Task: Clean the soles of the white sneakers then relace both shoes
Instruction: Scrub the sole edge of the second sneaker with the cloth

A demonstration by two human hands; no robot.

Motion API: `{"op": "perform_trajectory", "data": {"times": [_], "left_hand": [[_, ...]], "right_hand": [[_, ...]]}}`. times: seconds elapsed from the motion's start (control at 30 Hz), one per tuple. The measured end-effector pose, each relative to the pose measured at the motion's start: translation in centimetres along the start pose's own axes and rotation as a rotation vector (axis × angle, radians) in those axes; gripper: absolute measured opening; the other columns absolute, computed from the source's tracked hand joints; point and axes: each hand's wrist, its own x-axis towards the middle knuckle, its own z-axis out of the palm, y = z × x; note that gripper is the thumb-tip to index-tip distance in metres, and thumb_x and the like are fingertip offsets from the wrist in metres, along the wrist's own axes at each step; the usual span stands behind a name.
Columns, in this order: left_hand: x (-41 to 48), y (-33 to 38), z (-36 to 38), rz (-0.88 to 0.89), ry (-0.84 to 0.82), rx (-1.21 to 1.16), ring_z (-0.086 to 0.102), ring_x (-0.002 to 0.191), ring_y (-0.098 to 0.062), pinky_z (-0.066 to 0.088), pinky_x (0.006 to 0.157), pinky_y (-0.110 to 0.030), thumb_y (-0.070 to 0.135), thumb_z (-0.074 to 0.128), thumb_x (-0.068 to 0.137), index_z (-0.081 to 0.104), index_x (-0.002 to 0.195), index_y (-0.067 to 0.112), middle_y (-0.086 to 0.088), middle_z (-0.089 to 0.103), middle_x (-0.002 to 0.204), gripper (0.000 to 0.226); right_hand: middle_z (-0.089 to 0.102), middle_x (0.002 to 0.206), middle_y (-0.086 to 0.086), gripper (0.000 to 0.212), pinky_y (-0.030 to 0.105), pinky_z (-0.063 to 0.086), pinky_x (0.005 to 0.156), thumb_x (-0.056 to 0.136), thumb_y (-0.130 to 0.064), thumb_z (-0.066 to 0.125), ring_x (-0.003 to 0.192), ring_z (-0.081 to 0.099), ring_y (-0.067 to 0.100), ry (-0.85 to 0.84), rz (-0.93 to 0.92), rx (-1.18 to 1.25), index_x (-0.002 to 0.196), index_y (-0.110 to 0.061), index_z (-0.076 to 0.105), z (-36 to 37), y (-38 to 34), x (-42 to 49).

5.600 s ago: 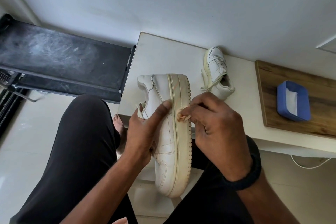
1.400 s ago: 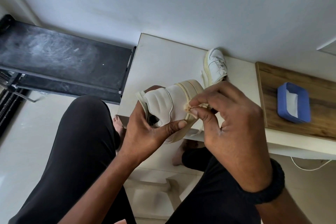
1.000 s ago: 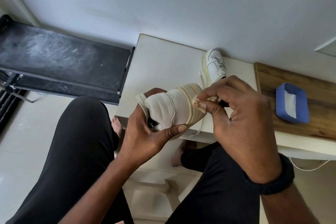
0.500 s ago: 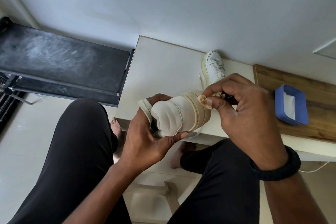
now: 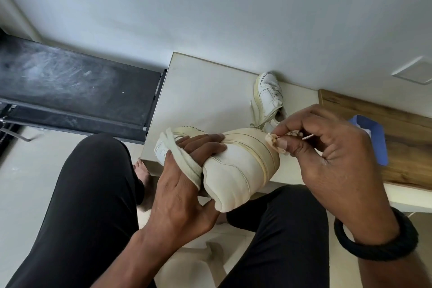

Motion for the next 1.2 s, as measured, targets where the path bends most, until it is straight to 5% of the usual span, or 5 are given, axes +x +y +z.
{"op": "perform_trajectory", "data": {"times": [0.17, 0.33, 0.67, 0.83, 1.2], "left_hand": [[-0.1, 0.3, 0.0, 0.022, -0.007, 0.0, 0.059, 0.134, -0.022, 0.049, 0.101, -0.059, 0.034, 0.063, 0.094, 0.052, 0.13, 0.016, -0.006, 0.062, 0.139, 0.042], [-0.4, 0.4, 0.3, 0.069, -0.002, 0.099, 0.058, 0.134, -0.023, 0.044, 0.11, -0.055, 0.023, 0.088, 0.077, 0.052, 0.131, 0.015, -0.005, 0.06, 0.141, 0.065], [-0.6, 0.5, 0.6, 0.131, -0.001, 0.235, 0.062, 0.13, -0.026, 0.042, 0.111, -0.054, 0.022, 0.097, 0.07, 0.056, 0.129, 0.017, -0.002, 0.064, 0.142, 0.072], [-0.8, 0.5, 0.9, 0.201, 0.008, 0.323, 0.06, 0.134, -0.022, 0.039, 0.107, -0.062, 0.019, 0.087, 0.083, 0.058, 0.131, 0.025, 0.008, 0.058, 0.142, 0.057], [-1.1, 0.3, 0.9, 0.196, 0.069, 0.352, 0.048, 0.142, -0.005, 0.027, 0.117, -0.053, 0.024, 0.07, 0.095, 0.063, 0.132, 0.03, 0.017, 0.059, 0.137, 0.038]], "right_hand": [[0.067, 0.092, -0.015, 0.008, 0.024, 0.057, 0.072, 0.084, -0.015, 0.075, 0.09, 0.068, 0.013, -0.063, -0.026, 0.009, 0.088, -0.022, 0.076, -0.7, -0.6, -0.4], [0.065, 0.091, -0.016, 0.012, 0.011, 0.048, 0.076, 0.079, -0.016, 0.074, 0.093, 0.067, 0.009, -0.193, -0.091, 0.003, 0.087, -0.024, 0.077, -1.3, -1.8, -1.1], [0.066, 0.089, -0.017, 0.015, 0.012, 0.05, 0.075, 0.081, -0.012, 0.081, 0.088, 0.066, 0.007, -0.182, 0.0, -0.103, 0.085, -0.027, 0.077, -1.2, -0.6, 0.2], [0.064, 0.09, -0.02, 0.013, 0.006, 0.046, 0.079, 0.081, -0.016, 0.08, 0.093, 0.063, 0.0, -0.357, -0.074, -0.131, 0.085, -0.028, 0.077, -1.4, -1.5, 0.1], [0.064, 0.089, -0.019, 0.013, 0.009, 0.045, 0.07, 0.08, -0.018, 0.08, 0.089, 0.062, 0.003, -0.305, 0.022, -0.197, 0.084, -0.031, 0.077, -0.4, -0.8, 1.3]]}}
